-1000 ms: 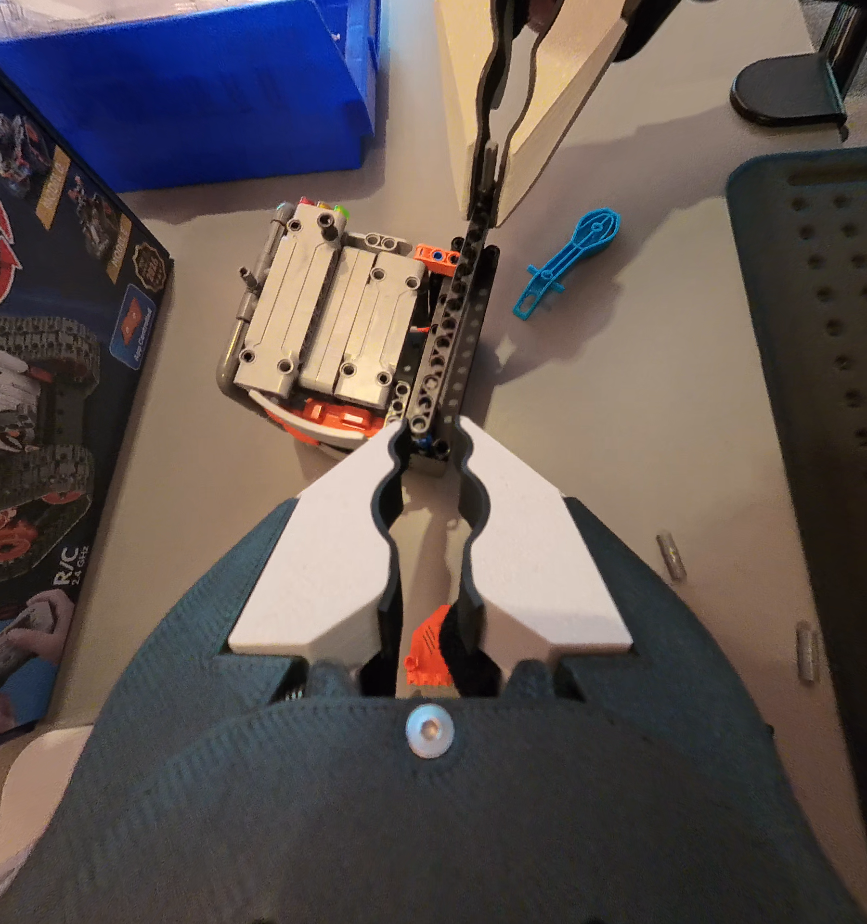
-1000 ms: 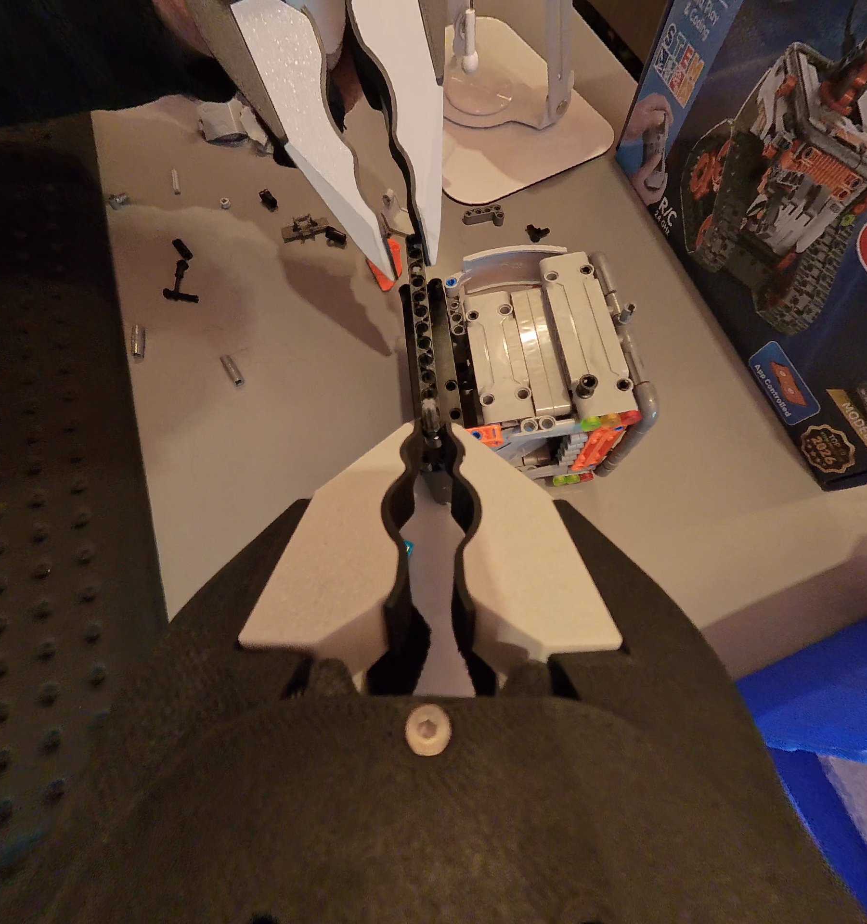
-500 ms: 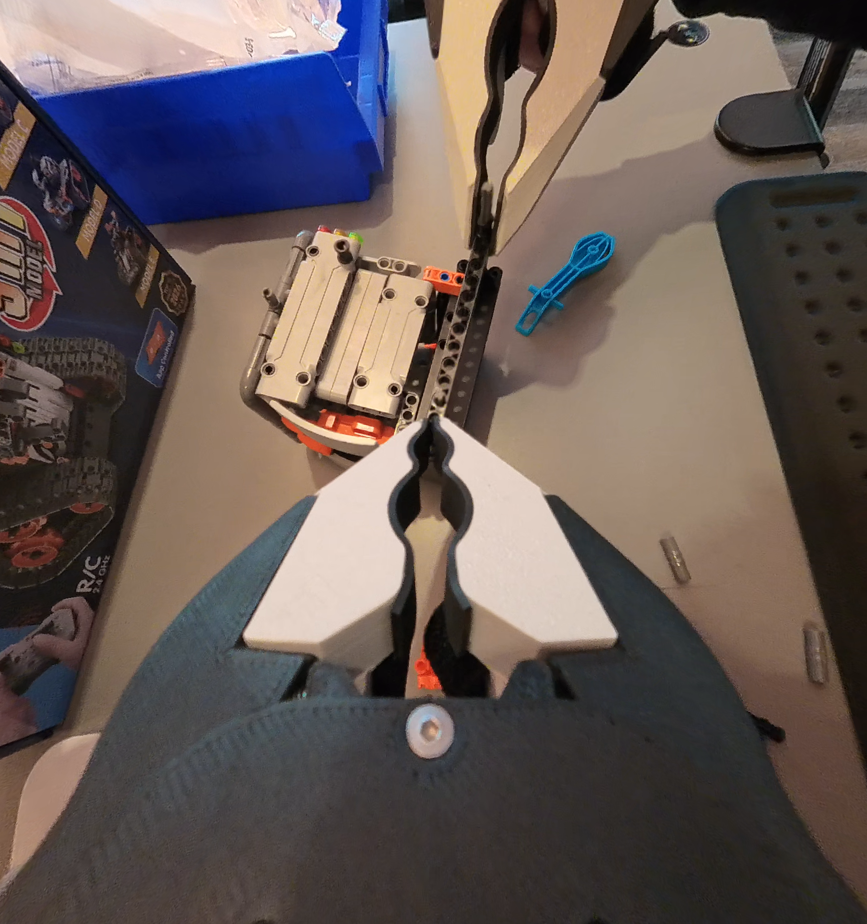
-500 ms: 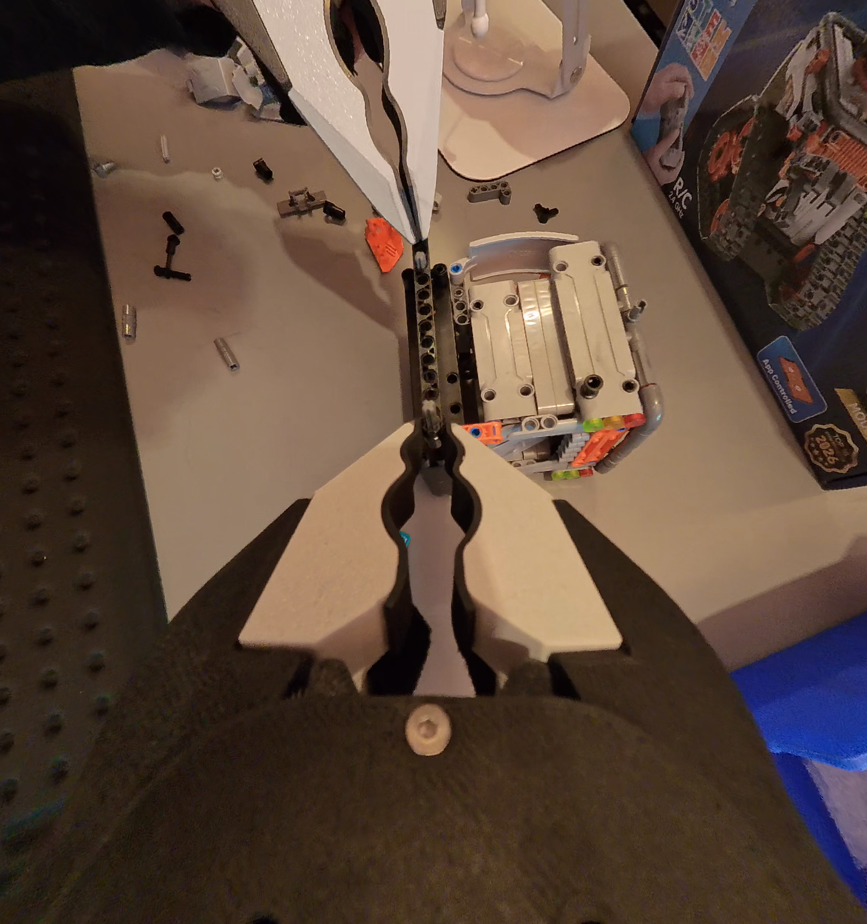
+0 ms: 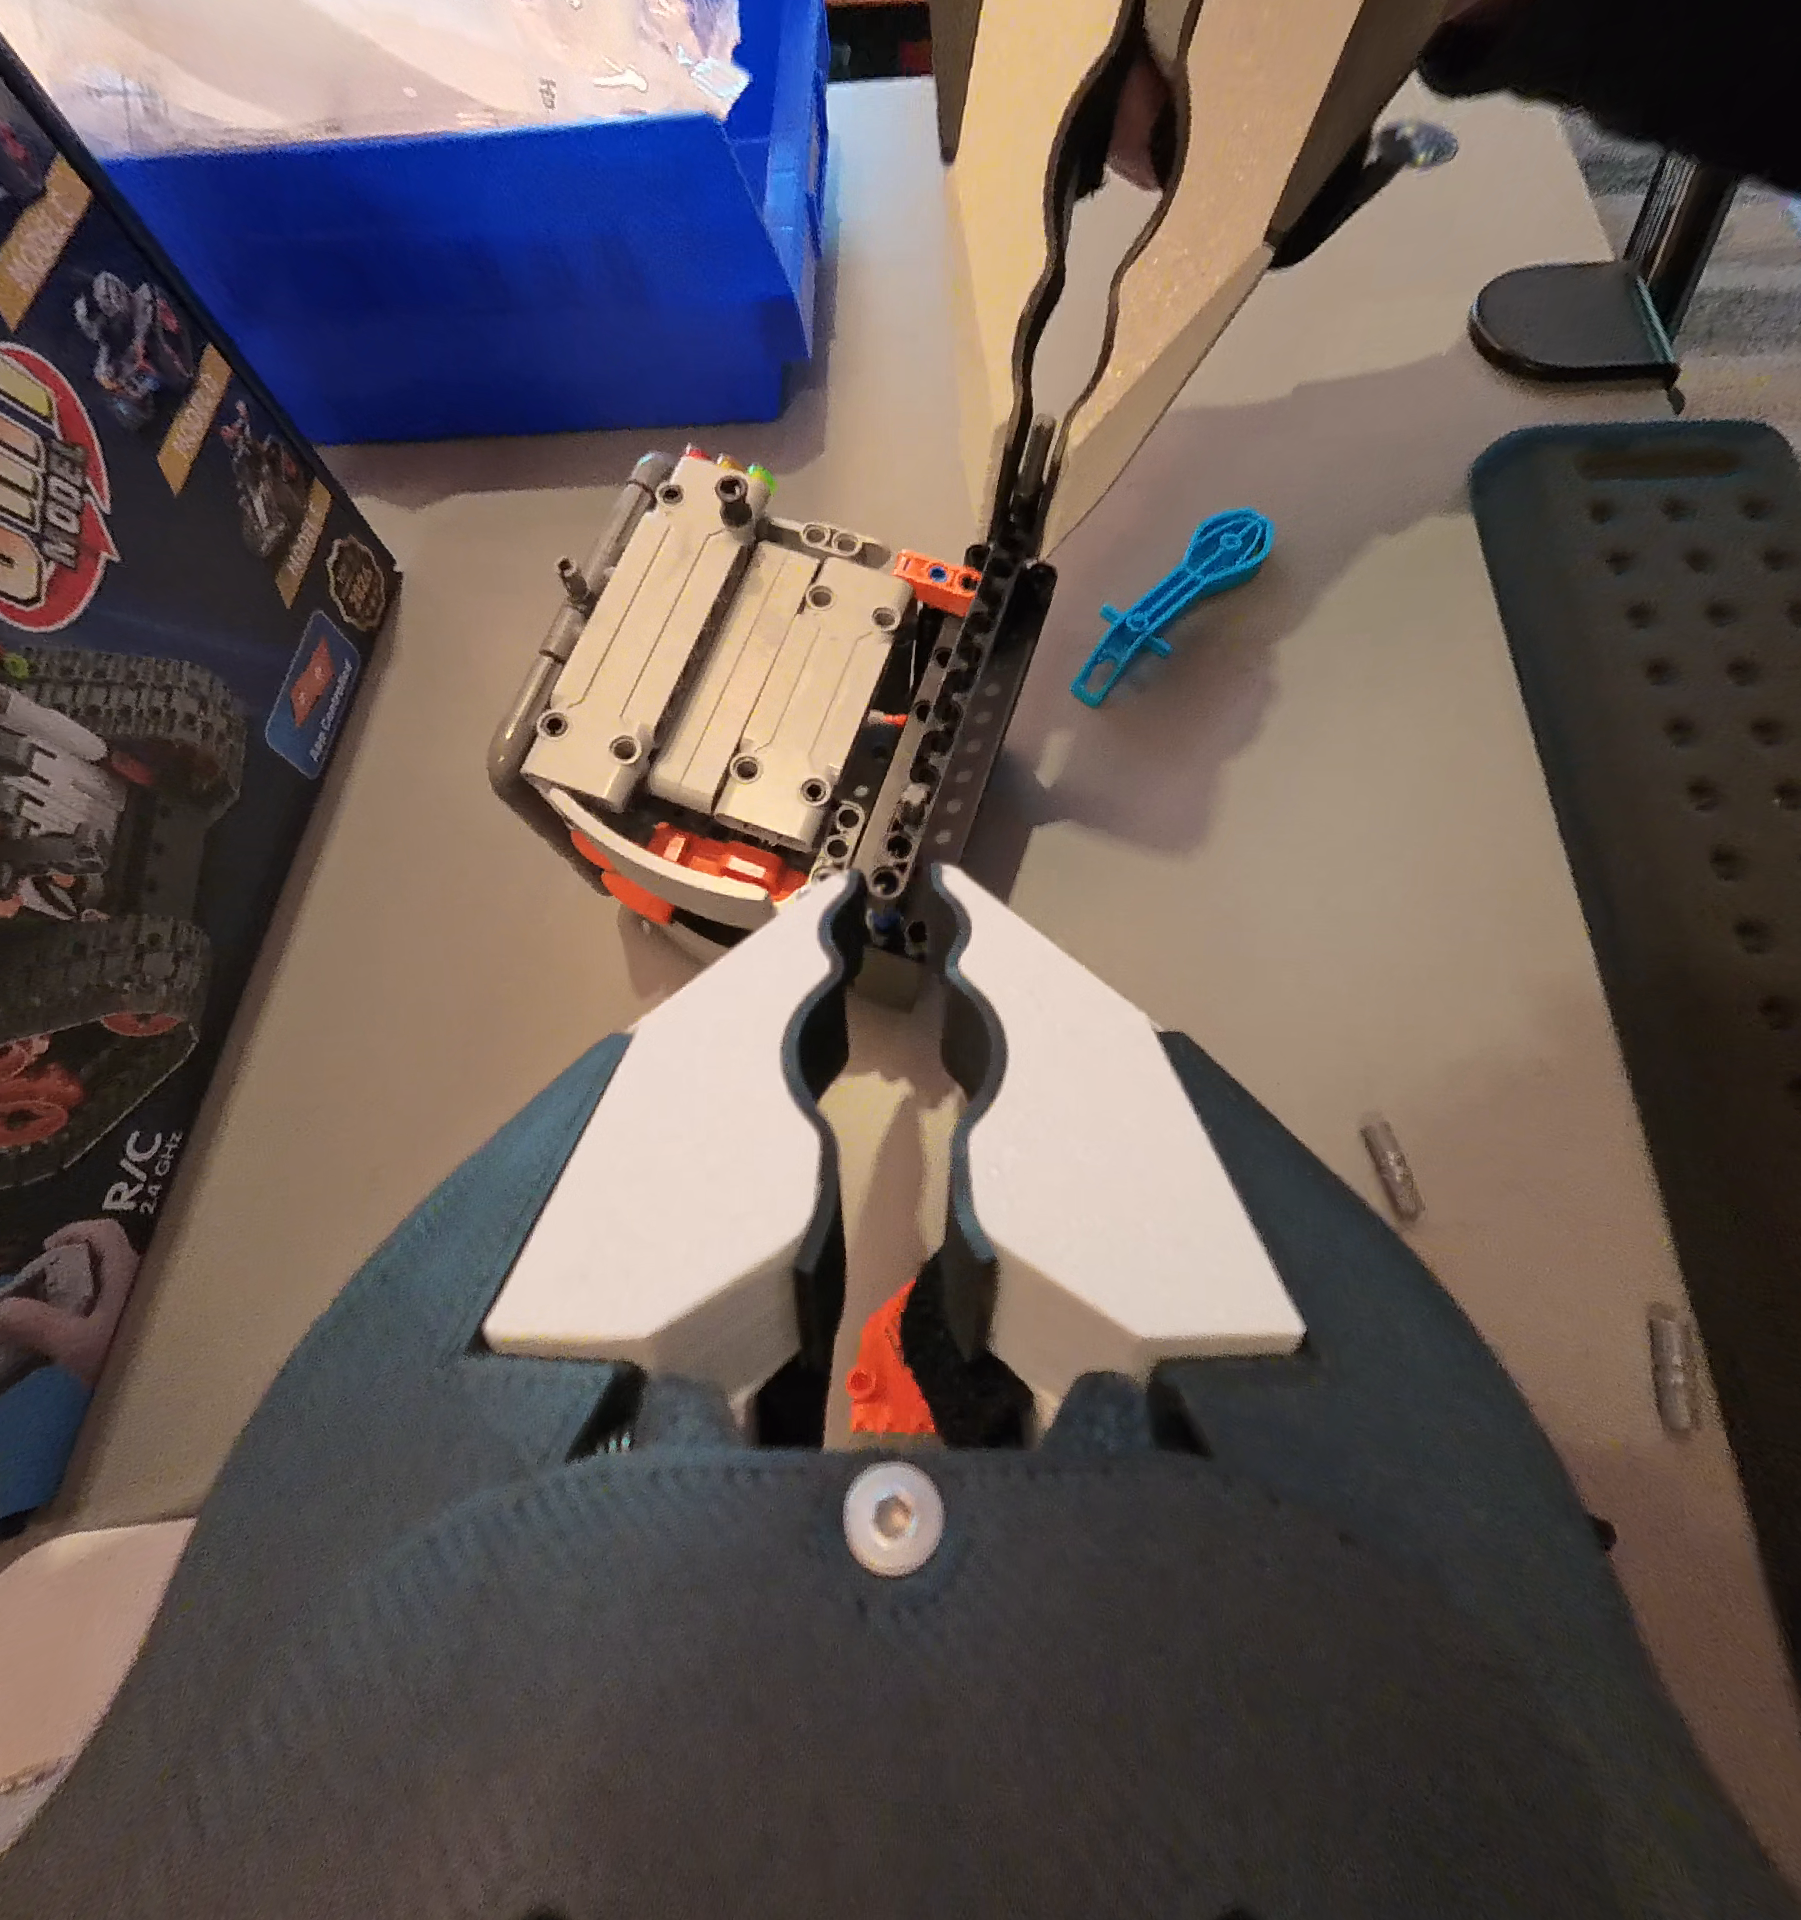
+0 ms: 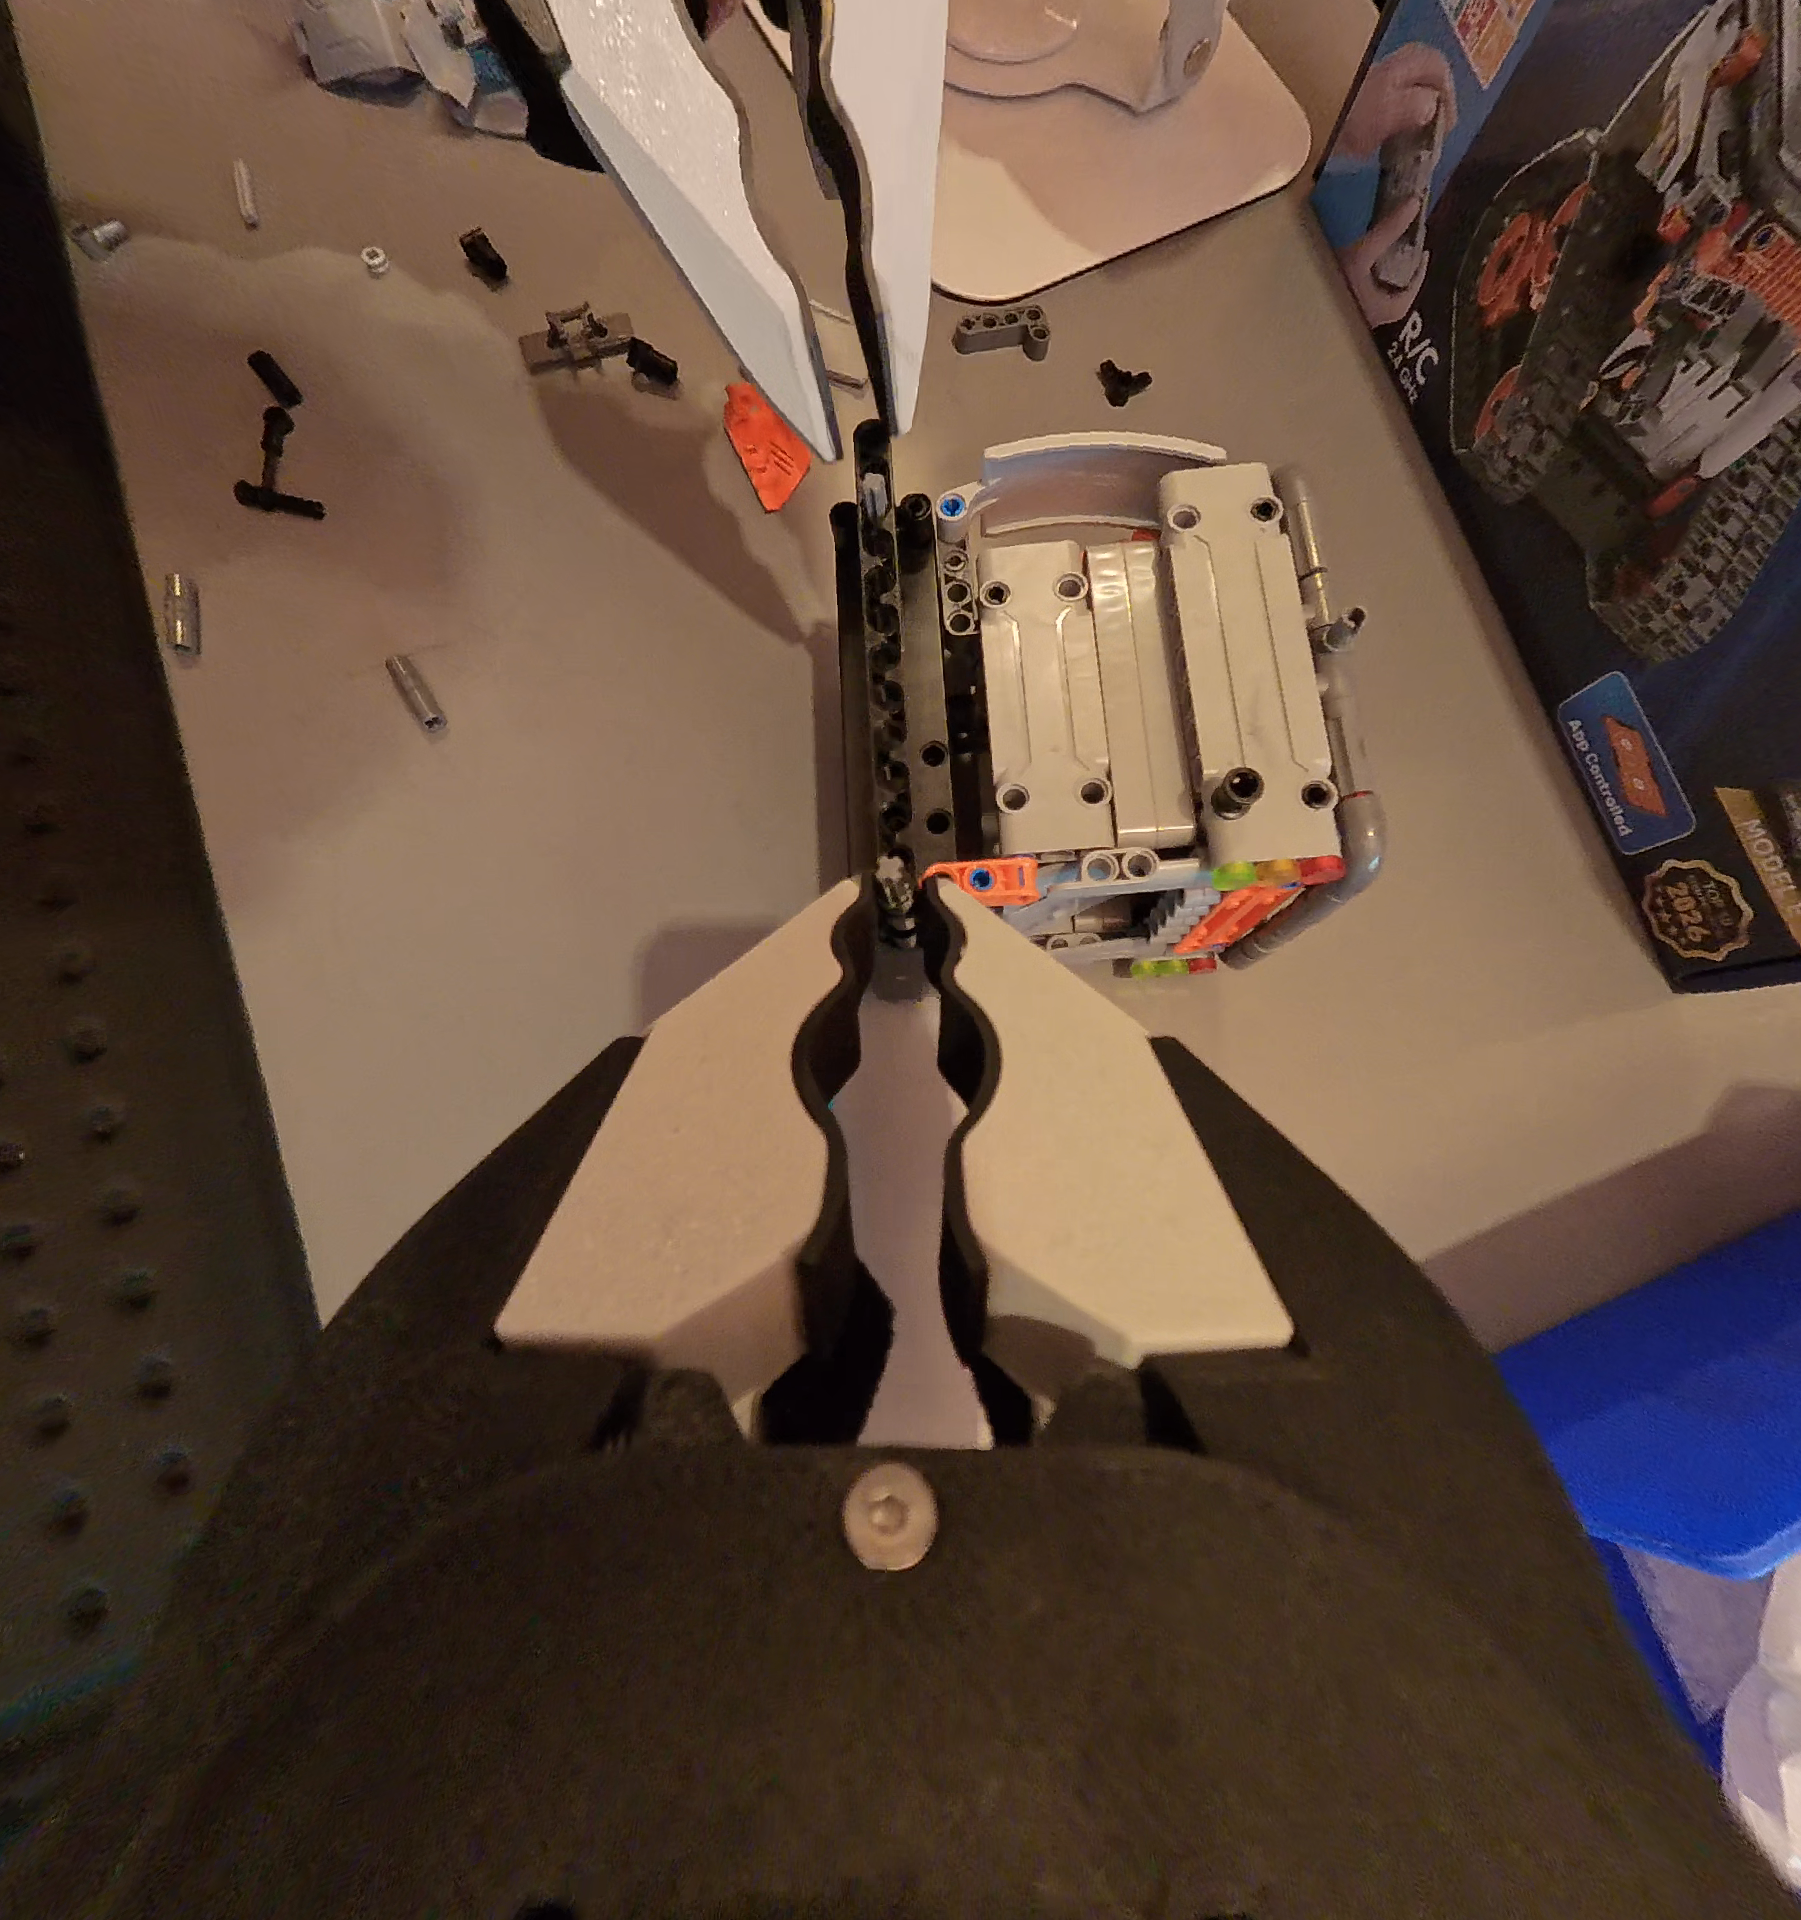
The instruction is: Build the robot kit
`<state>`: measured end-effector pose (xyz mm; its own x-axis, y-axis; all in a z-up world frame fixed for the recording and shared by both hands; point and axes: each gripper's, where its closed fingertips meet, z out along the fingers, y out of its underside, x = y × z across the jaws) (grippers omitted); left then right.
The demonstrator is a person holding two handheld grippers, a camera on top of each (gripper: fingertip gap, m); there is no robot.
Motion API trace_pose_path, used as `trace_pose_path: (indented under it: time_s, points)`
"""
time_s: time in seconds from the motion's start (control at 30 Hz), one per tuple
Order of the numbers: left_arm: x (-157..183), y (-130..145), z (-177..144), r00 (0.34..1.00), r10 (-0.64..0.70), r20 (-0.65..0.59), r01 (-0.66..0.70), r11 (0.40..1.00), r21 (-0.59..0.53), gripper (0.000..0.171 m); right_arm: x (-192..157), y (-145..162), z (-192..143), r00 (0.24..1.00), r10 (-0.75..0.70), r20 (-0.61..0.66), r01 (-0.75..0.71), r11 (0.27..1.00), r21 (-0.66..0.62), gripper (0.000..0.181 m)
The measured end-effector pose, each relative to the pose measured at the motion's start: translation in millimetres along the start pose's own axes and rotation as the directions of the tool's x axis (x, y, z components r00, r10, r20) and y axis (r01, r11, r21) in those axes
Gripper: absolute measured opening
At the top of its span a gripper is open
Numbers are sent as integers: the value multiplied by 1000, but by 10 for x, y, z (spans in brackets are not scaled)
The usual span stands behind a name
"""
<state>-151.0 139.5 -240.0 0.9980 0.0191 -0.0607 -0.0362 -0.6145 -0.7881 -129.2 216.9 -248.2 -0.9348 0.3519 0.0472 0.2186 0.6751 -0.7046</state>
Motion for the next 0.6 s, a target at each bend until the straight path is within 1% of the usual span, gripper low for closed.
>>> trace_pose_path:
  time_s: [0.07,0.13,0.23,0.3,0.6]
  points:
    - [-2,37,25,1000,6,0,-6,1000,-16,8,4,1,-1,1000,-1,-6,1,1000,-9,6]
    - [-6,43,28,1000,1,-1,-1,1000,-13,7,11,-24,-12,1000,3,-13,-3,1000,-4,13]
    - [-7,44,29,1000,-1,-2,1,1000,-6,6,10,-66,-21,1000,-14,-28,15,1000,8,11]
    - [-9,44,29,1000,4,-2,-4,1000,-8,5,5,-69,-9,999,-28,-32,28,1000,9,5]
    - [-19,48,42,1000,-3,-15,4,1000,23,5,-9,-55,6,1000,-11,-12,11,1000,-9,4]
